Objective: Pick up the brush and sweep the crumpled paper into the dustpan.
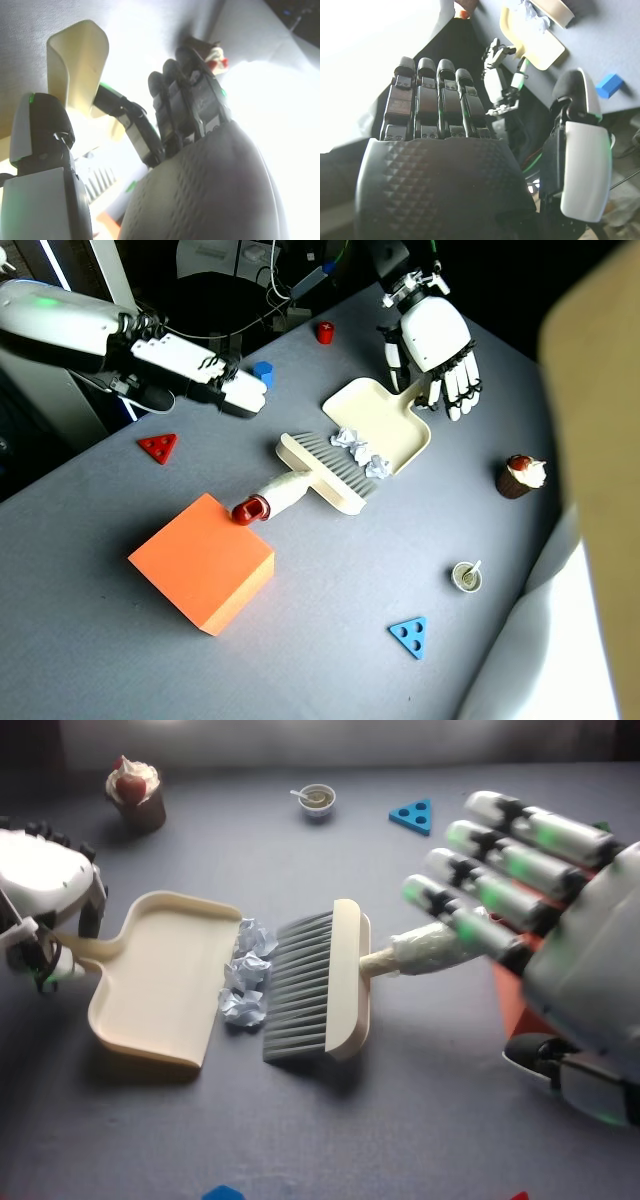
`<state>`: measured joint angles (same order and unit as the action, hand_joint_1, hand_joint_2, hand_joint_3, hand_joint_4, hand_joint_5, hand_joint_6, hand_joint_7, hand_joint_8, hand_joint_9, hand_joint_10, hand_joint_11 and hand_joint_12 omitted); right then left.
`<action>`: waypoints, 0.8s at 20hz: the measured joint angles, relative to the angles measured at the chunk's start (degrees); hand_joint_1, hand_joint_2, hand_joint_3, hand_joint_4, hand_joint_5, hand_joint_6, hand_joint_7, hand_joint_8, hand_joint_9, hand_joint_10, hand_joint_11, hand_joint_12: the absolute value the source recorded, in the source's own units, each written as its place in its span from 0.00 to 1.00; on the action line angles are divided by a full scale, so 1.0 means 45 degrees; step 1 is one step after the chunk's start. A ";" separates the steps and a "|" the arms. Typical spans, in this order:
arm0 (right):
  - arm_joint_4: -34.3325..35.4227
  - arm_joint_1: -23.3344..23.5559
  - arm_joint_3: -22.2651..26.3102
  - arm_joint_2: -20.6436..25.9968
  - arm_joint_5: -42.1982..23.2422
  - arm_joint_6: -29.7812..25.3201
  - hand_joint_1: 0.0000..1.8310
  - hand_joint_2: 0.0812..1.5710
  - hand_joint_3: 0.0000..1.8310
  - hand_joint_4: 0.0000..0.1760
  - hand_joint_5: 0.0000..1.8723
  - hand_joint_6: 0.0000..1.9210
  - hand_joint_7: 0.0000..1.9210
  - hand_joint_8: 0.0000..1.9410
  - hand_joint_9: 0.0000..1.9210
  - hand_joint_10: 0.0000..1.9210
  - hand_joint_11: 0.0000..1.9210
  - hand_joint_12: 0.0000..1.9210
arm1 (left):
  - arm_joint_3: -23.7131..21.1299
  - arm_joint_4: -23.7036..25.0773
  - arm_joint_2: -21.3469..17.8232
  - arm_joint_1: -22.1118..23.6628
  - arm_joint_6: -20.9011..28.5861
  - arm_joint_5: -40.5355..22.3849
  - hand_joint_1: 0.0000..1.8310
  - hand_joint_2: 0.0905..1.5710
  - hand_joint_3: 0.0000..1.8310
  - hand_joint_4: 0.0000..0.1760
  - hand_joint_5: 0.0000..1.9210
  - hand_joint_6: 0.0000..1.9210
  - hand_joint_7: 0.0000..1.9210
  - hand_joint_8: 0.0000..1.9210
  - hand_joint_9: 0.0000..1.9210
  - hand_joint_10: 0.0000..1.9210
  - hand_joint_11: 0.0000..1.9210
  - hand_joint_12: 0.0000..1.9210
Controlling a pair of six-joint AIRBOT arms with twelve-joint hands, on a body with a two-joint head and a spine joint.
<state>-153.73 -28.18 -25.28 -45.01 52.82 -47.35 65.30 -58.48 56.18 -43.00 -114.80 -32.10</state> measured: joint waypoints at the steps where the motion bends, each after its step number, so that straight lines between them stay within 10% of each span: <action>1: 0.0053 -0.0073 -0.0121 -0.0291 0.0117 0.0083 0.50 0.62 0.00 0.00 0.08 0.01 0.10 0.01 0.10 0.01 0.10 0.01 | 0.0112 0.0019 0.0015 0.0053 -0.0005 0.0058 0.60 0.67 0.00 0.10 0.55 0.45 0.23 0.00 0.19 0.00 0.13 0.17; 4: 0.0981 -0.0068 -0.0359 -0.1137 0.0971 0.0933 0.57 0.62 0.00 0.00 0.09 0.01 0.12 0.01 0.12 0.01 0.11 0.02 | 0.0471 -0.0053 0.0199 0.0243 -0.0019 0.0136 0.60 0.67 0.00 0.07 0.56 0.43 0.24 0.00 0.21 0.00 0.14 0.18; 6: 0.1928 0.0136 -0.0432 -0.1855 0.1894 0.1443 0.60 0.61 0.00 0.00 0.08 0.00 0.11 0.00 0.12 0.01 0.12 0.02 | 0.0636 -0.0049 0.0452 0.0418 -0.0044 0.0228 0.58 0.68 0.00 0.43 0.53 0.47 0.23 0.00 0.19 0.00 0.12 0.17; 14: 0.3215 0.0597 -0.1132 -0.4556 0.4478 0.1991 0.57 0.62 0.00 0.00 0.09 0.00 0.11 0.00 0.12 0.00 0.14 0.03 | 0.0860 0.0097 0.0748 0.0495 0.0141 0.0364 0.60 0.67 0.00 0.16 0.55 0.45 0.23 0.00 0.20 0.00 0.13 0.17; 16: 0.3541 0.0597 -0.1457 -0.5003 0.4760 0.2035 0.58 0.63 0.00 0.00 0.10 0.00 0.12 0.00 0.13 0.00 0.15 0.03 | 0.0855 0.0160 0.0748 0.0481 0.0204 0.0355 0.59 0.68 0.00 0.30 0.54 0.46 0.23 0.00 0.20 0.00 0.13 0.18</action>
<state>-137.80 -25.50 -31.83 -67.53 74.24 -38.20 69.14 -57.76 59.55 -40.84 -113.89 -30.50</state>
